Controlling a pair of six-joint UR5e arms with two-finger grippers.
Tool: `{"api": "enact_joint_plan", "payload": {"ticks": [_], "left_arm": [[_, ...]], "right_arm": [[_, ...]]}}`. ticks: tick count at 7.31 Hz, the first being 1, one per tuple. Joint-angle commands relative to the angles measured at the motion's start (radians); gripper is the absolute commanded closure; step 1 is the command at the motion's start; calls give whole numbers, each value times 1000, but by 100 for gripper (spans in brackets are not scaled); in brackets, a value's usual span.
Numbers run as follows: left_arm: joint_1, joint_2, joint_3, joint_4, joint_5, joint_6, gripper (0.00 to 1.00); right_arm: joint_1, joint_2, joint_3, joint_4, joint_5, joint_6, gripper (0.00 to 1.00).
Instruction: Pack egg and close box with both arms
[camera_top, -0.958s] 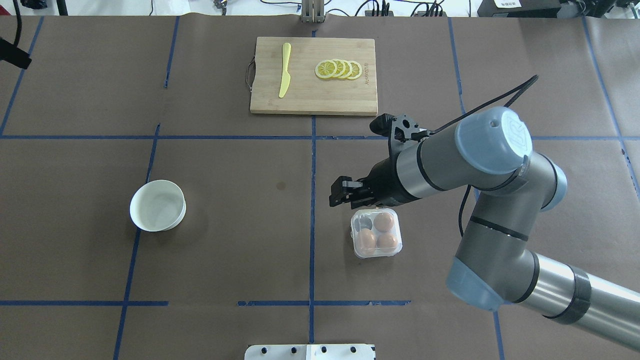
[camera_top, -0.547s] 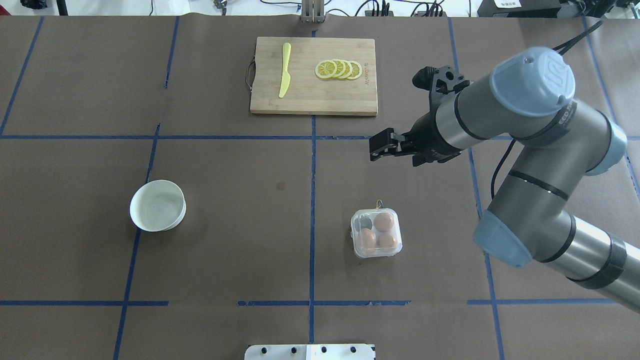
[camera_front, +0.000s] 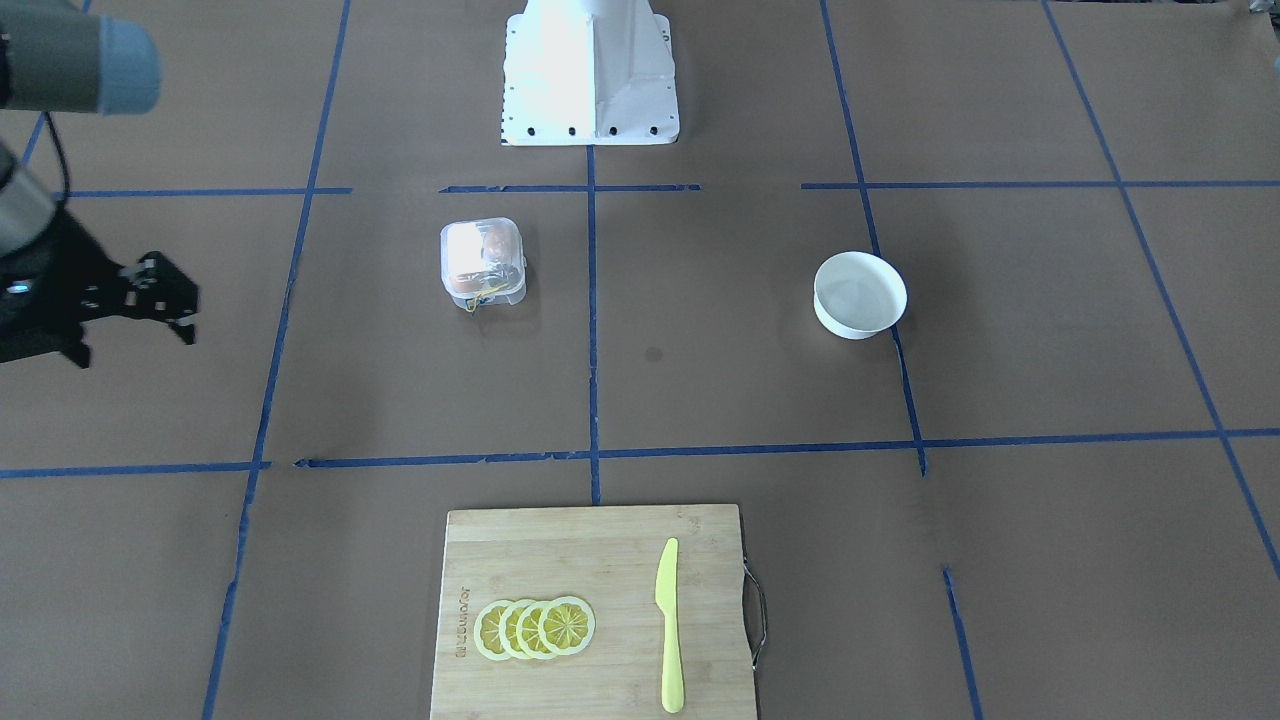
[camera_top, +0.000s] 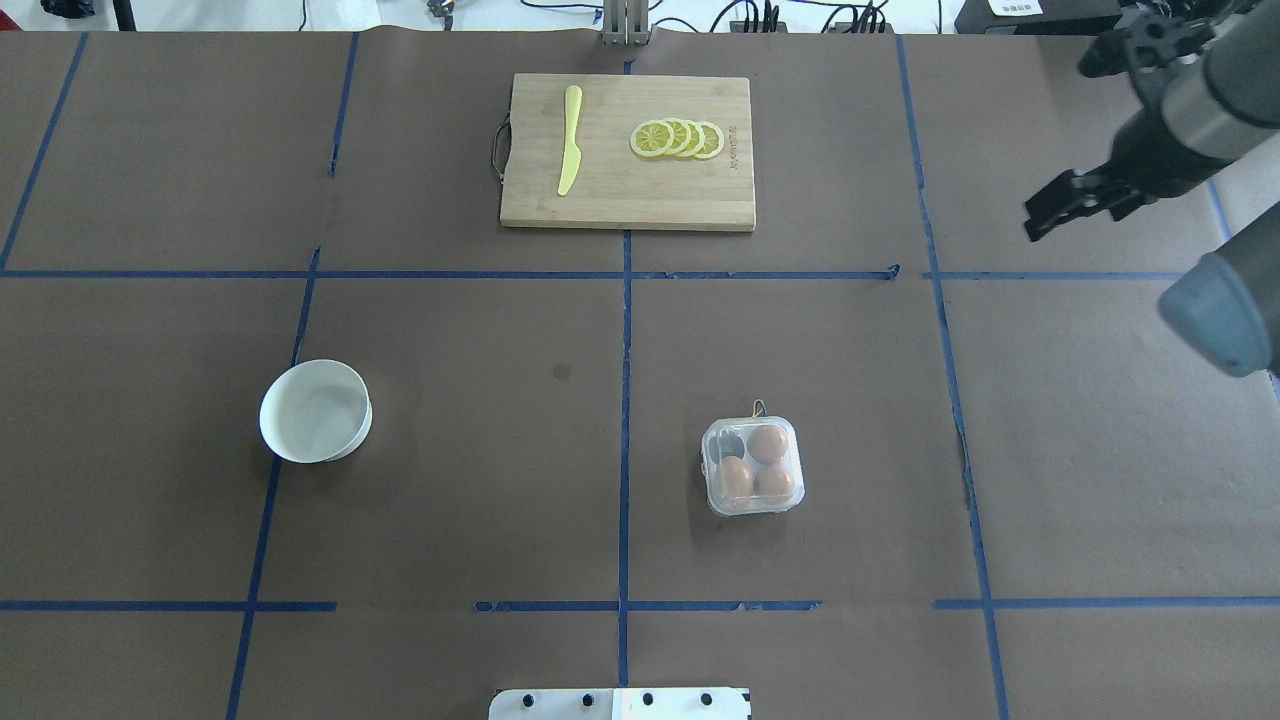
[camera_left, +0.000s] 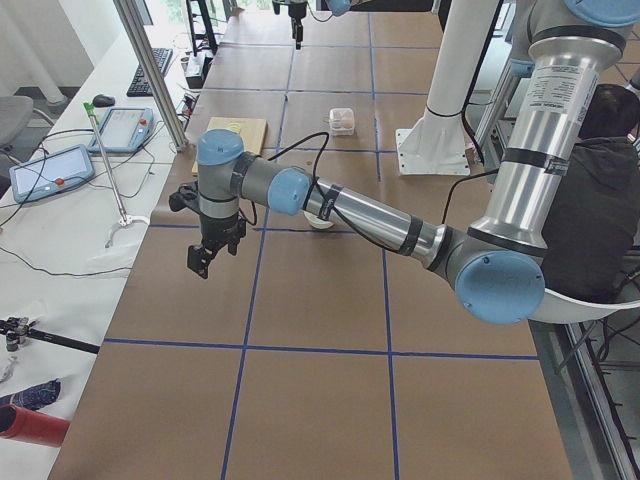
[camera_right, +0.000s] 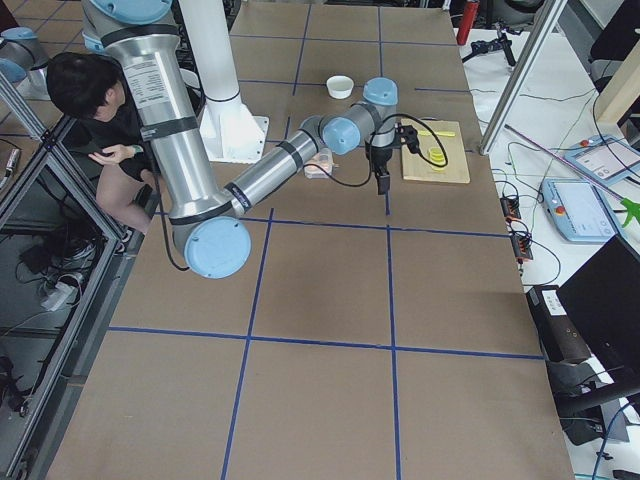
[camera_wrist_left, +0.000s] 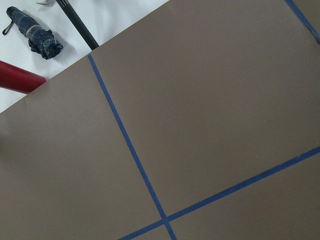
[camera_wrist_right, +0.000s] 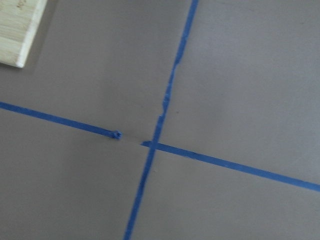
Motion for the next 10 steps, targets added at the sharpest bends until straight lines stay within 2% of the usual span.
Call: {"api": "enact_joint_plan", "payload": {"ticks": [1,2,3,5,6,10], "left_arm": [[-38,62,16,-5,-97,40,0],[-36,76,33,-15,-99,38,0],[-36,63,36,-56,-94,41,0],[-55,121,36,-101,-97,47,0],[-58,154,41,-93,-92,46,0],[-55,162,160,-27,-99,34,0]], "right_arm": [[238,-128,-108,-7,76,-414,0],[322,-203,-151,1,123,-431,0],[343,-228,-185,7,125,-423,0],[355,-237,-181,11,107,-422,0],[366,-239,-192,10,110,-418,0],[449,-293,-205,5,136,-434,0]]}}
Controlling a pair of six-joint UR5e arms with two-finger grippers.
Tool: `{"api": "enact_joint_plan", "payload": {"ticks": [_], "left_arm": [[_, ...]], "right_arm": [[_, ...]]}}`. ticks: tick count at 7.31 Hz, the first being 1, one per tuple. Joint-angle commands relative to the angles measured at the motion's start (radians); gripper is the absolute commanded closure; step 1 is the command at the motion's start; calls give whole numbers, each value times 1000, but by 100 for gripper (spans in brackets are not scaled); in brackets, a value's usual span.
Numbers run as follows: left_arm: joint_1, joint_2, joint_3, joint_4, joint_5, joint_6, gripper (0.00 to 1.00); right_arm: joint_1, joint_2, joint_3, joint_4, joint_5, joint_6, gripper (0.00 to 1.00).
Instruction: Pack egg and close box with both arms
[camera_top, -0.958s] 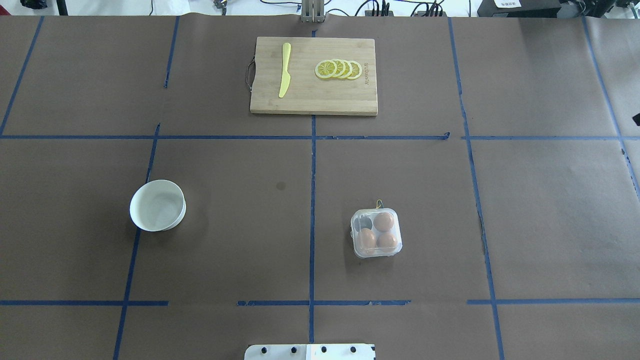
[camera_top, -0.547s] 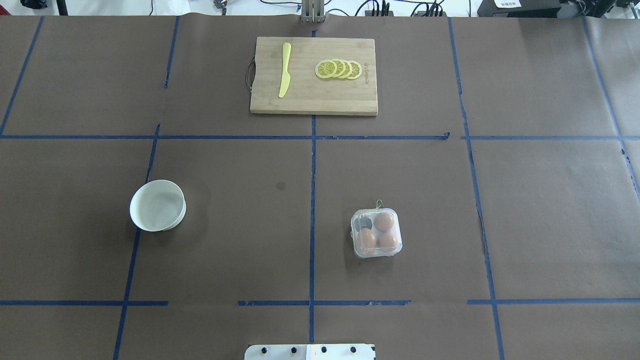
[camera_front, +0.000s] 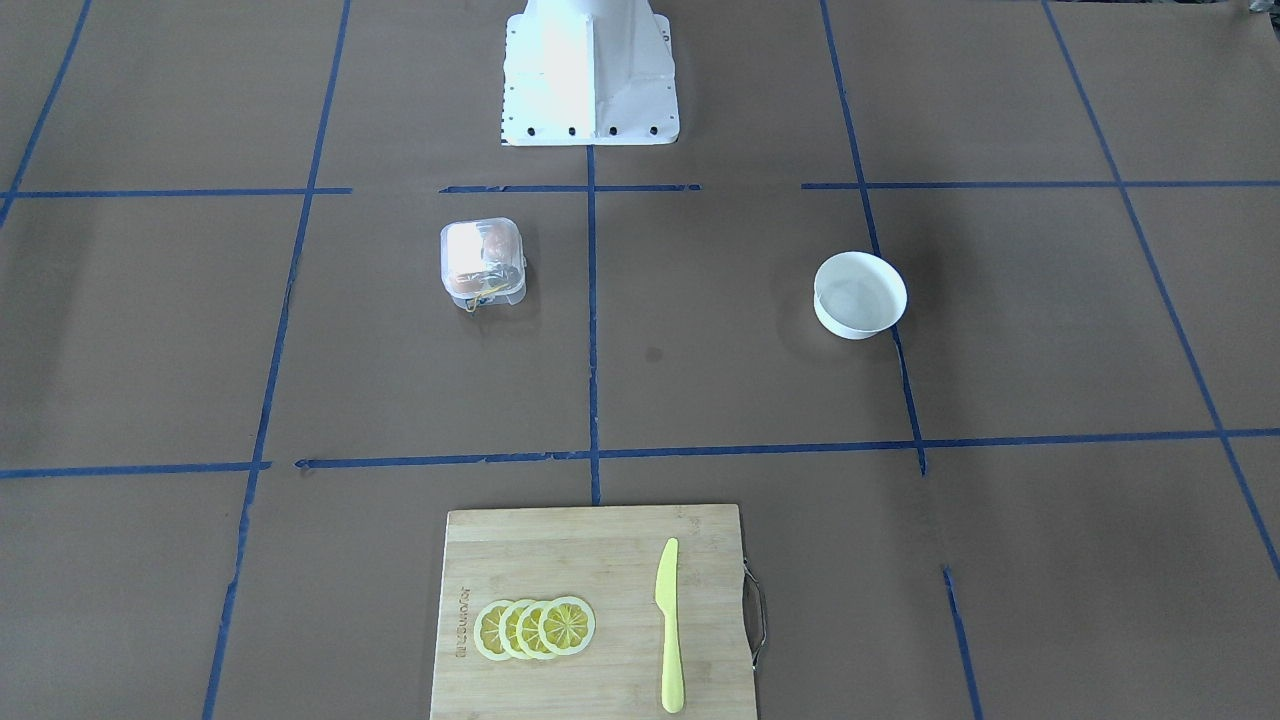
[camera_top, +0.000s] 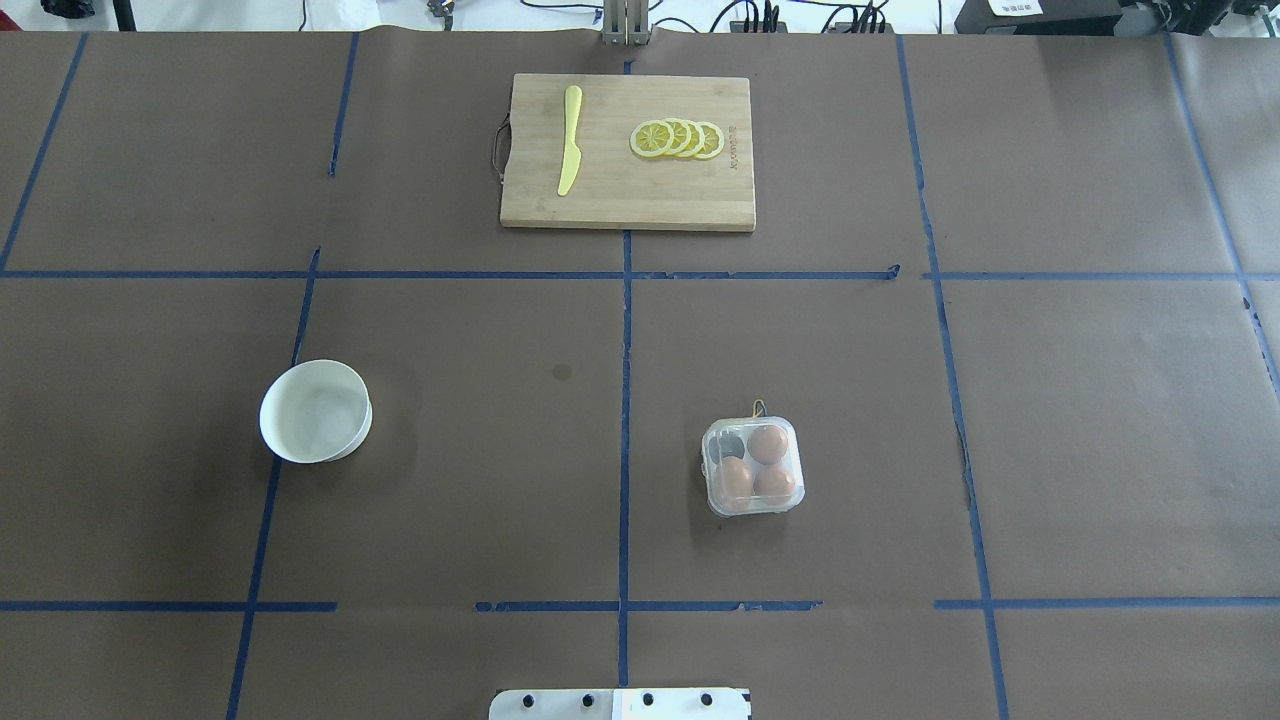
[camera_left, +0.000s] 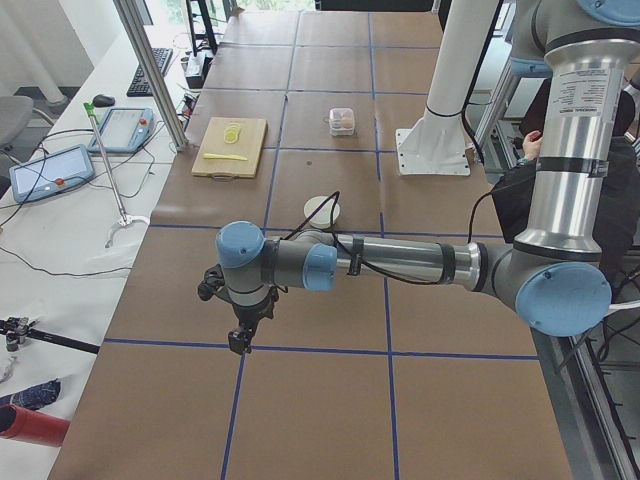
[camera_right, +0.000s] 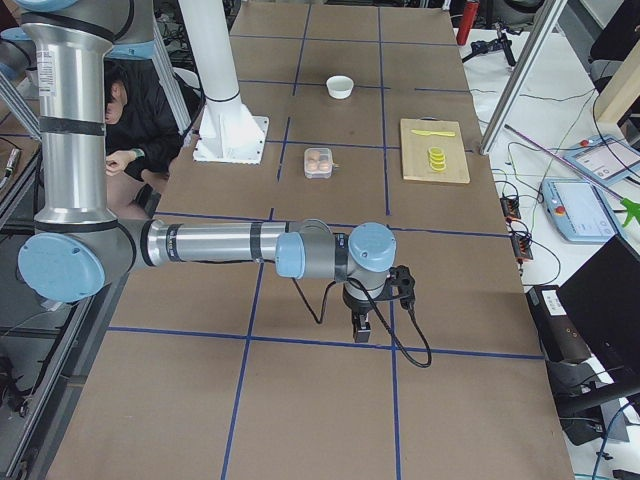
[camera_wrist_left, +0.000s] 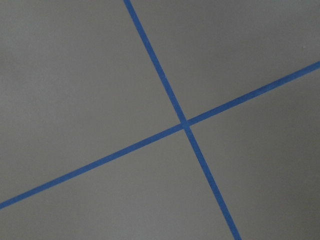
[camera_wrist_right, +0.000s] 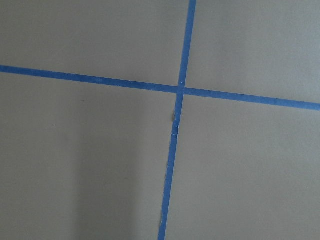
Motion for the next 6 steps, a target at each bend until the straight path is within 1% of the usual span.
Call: {"api": "enact_joint_plan", "payload": {"ticks": [1,2,3,4,5,6], "left_arm": [[2,4,27,17,-4,-53,0],[2,4,23,14,-6,-155,0],[5,10,24,8,-51,-199,0],[6,10,24,1,-128,-295,0],[6,10,18,-2,-161,-360,0],[6,10,14,-8,-171,-363,0]], "right_arm": [[49,-25,-6,0,4,-6,0],[51,-37,3,3,4,-6,0],[54,-43,-2,0,4,-6,0],[58,-50,-3,0,4,-6,0],[60,-50,-4,-2,4,-6,0],[64,-50,-6,-2,4,-6,0]]}}
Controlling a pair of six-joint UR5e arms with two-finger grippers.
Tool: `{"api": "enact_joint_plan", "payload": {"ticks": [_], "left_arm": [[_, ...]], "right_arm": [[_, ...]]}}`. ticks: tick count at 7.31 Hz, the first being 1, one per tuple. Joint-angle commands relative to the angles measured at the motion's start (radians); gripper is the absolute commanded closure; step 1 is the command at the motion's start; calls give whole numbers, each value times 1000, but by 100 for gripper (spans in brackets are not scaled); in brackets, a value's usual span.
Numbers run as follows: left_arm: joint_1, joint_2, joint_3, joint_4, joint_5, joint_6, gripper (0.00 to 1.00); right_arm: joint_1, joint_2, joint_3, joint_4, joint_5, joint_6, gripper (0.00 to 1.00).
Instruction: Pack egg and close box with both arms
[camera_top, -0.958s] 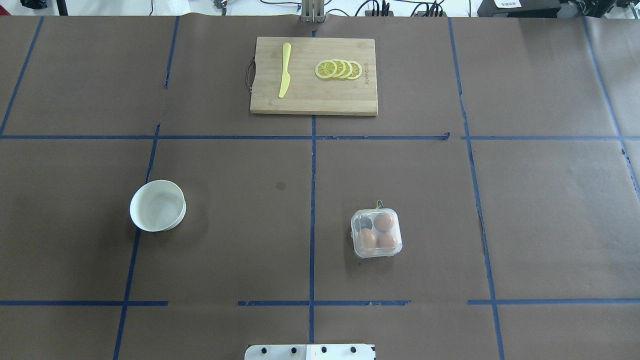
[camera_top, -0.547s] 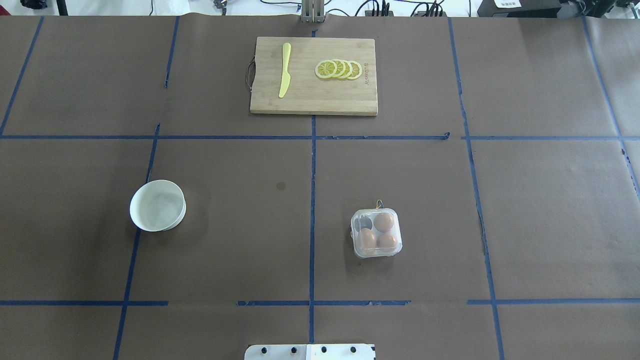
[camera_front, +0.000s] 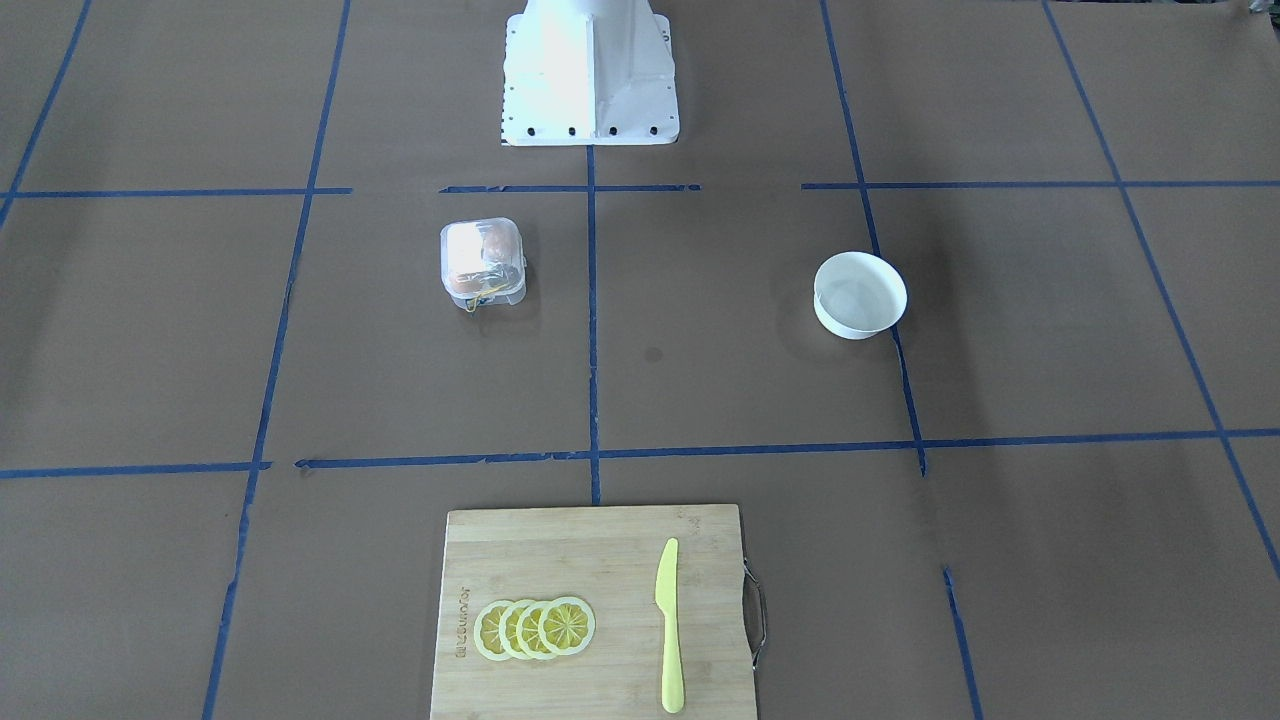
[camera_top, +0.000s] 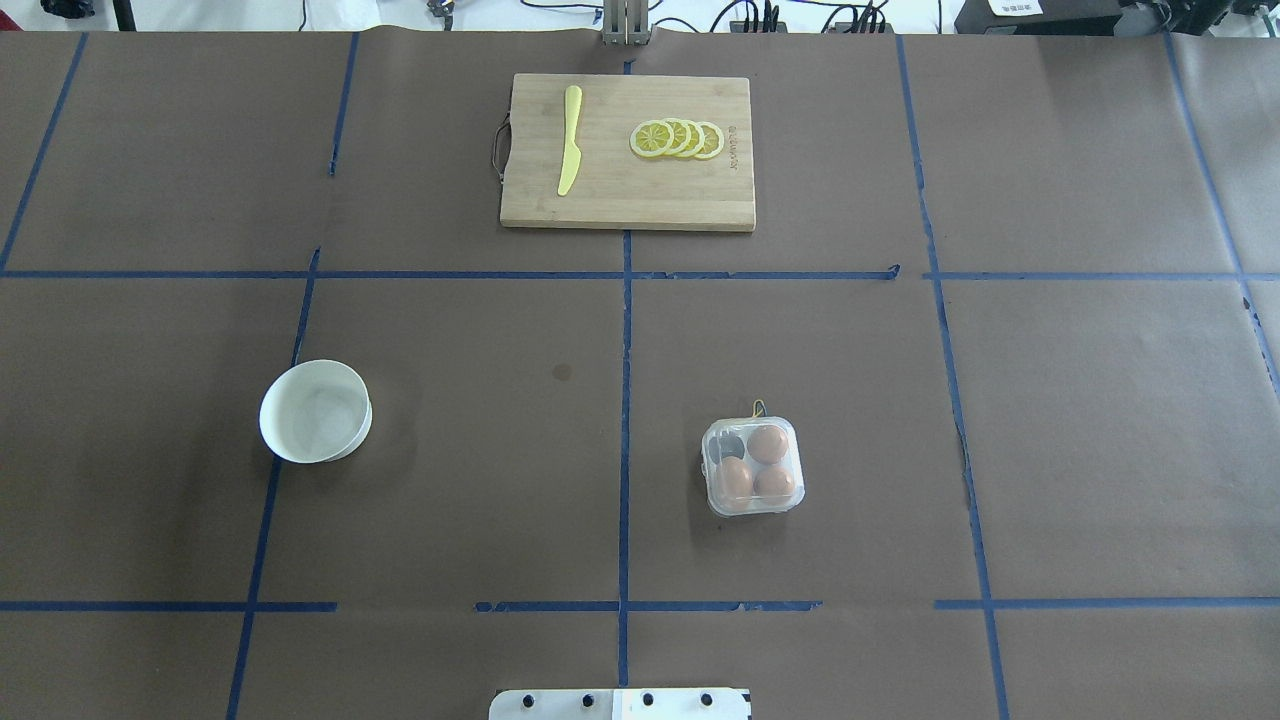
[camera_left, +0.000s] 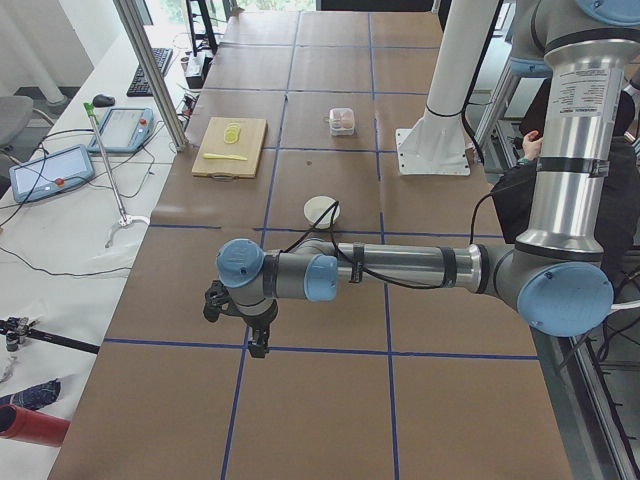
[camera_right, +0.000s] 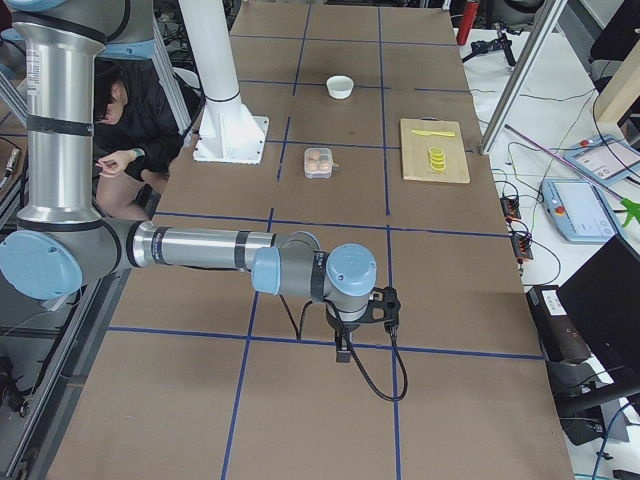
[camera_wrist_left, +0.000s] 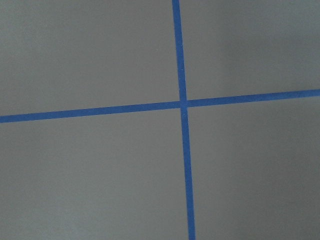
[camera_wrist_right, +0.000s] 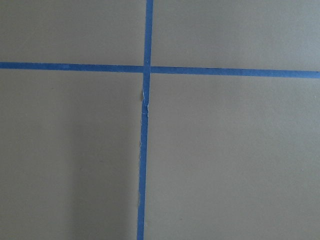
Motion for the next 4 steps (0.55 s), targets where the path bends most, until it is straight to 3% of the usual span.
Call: {"api": "enact_joint_plan", "payload": {"ticks": [1,4], "left_arm": [[1,0,1,-40,-38,-41,0],[1,2,7,-83,-38,-44,0]], "right_arm": [[9,-1,-2,-1,-2,0,0],[12,-20,-3,7,-14,1,0]]}}
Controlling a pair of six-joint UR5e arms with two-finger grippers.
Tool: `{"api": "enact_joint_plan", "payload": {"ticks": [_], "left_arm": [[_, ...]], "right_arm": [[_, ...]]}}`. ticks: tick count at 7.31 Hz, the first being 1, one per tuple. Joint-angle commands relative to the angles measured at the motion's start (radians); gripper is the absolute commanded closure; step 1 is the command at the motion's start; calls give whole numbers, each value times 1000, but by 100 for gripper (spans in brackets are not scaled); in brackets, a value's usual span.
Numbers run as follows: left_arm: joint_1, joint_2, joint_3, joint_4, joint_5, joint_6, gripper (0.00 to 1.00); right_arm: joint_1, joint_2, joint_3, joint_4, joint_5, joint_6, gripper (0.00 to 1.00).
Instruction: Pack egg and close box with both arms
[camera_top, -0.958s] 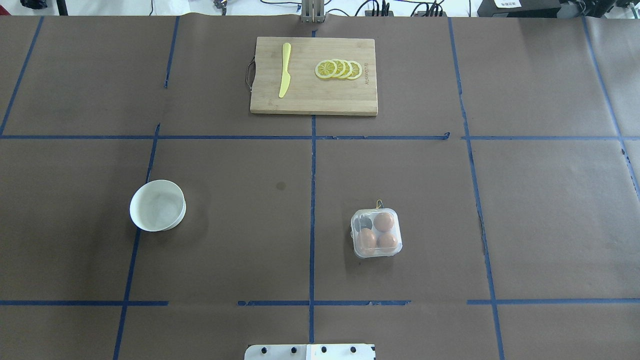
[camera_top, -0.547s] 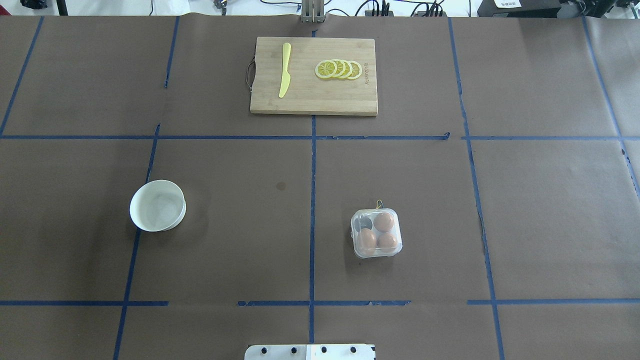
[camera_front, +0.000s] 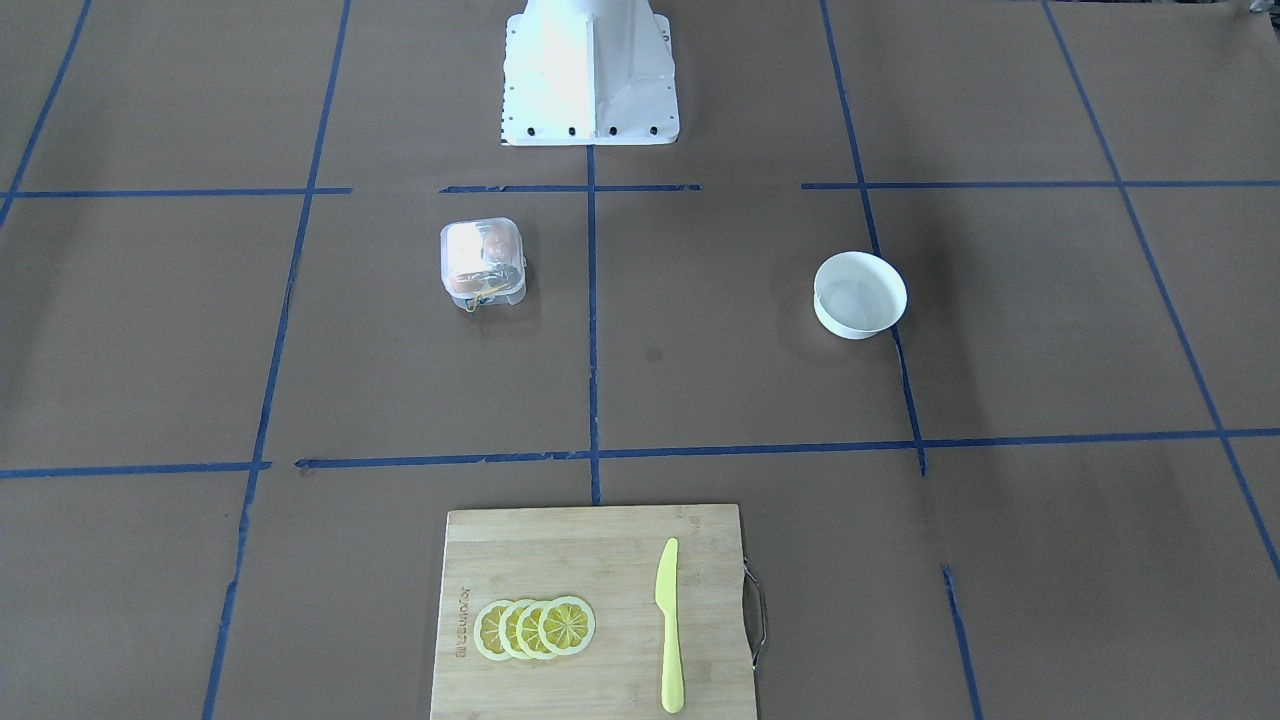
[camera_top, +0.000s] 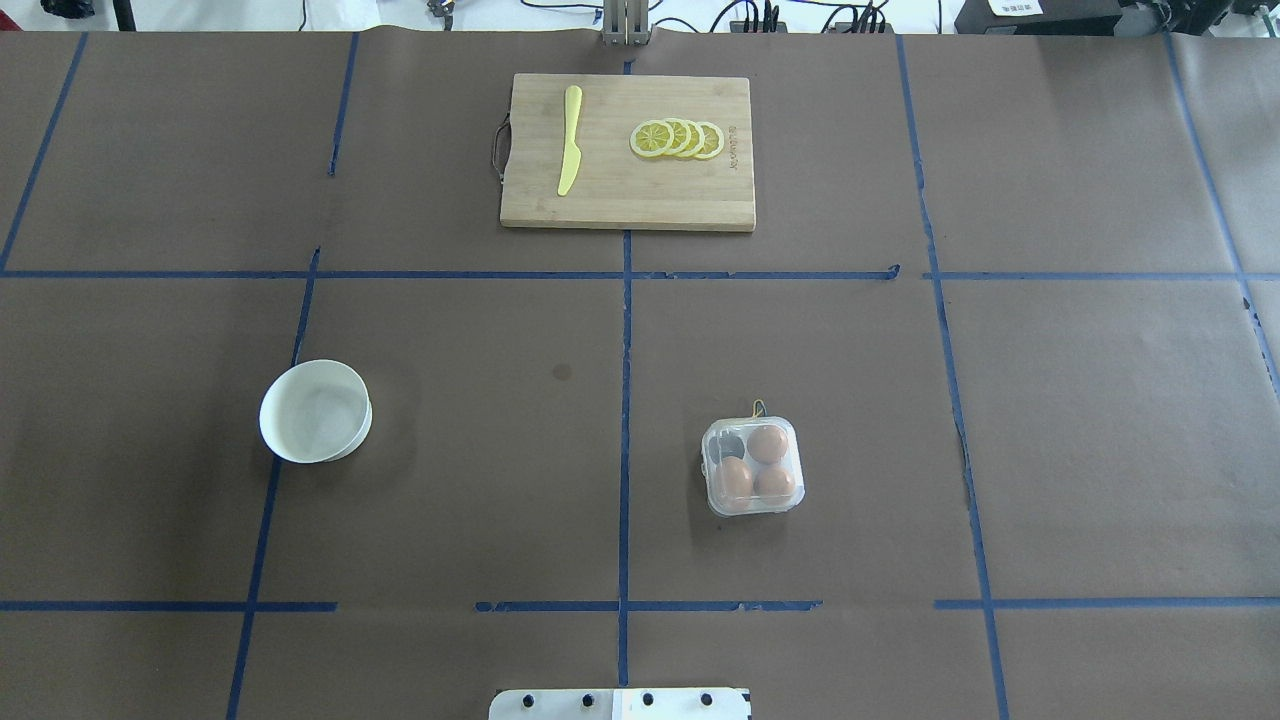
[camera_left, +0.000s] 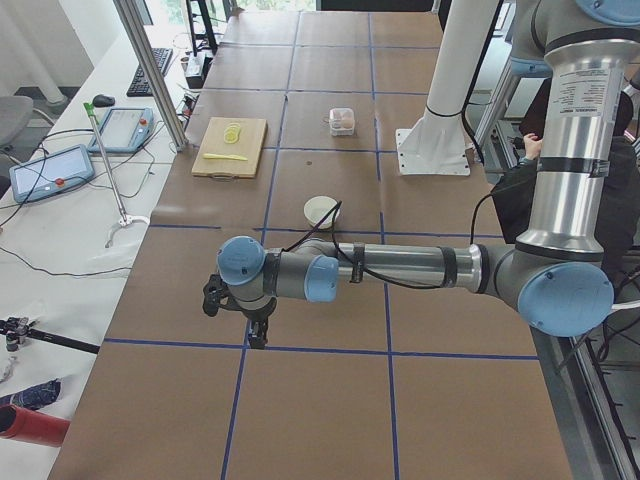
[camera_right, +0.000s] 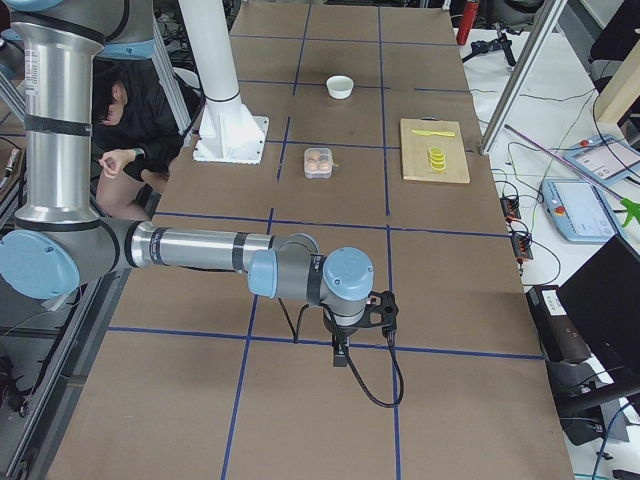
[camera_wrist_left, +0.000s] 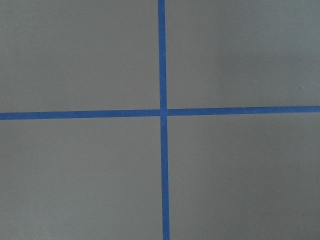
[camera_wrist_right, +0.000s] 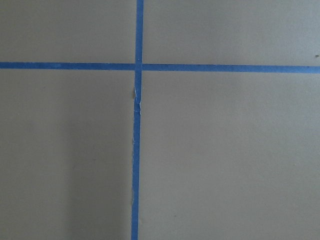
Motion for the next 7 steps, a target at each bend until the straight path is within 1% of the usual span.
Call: {"api": "enact_joint_plan", "payload": {"ticks": [1,2,4,7], "left_arm": [[0,5,11,-41,1,-1,0],[0,8,7,-44,1,-1,0],[0,9,4,-44,1,-1,0],[0,7,4,-46,1,-2,0]], "right_arm": [[3,-4,10,5,-12,3,0],[12,3,16,4,-17,4,0],[12,1,62,4,-14,7,0],[12,-8,66,4,-4,6,0]]}}
